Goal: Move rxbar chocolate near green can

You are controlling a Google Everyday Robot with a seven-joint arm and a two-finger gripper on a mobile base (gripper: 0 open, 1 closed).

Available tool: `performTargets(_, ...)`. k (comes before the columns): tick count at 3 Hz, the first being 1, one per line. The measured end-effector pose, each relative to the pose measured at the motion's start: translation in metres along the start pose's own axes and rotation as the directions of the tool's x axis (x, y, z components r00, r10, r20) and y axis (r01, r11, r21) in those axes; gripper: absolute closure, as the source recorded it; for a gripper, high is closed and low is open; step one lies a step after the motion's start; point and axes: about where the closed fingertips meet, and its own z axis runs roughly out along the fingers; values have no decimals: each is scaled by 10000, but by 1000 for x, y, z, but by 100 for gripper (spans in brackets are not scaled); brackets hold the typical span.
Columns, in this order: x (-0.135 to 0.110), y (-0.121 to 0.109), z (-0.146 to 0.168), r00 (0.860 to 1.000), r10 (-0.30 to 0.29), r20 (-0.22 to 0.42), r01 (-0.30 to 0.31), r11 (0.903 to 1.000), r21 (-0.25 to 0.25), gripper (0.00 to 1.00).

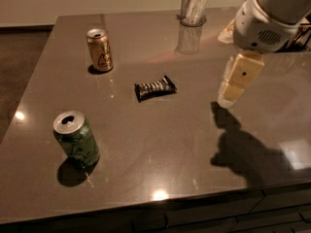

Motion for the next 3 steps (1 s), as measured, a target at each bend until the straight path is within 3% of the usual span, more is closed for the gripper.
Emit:
performTargets(1, -40, -12, 33, 9973, -465, 567, 498, 9971, -574, 0)
performTargets(3, -103, -33, 92, 9897, -989, 1035, 1122, 9849, -1318, 0)
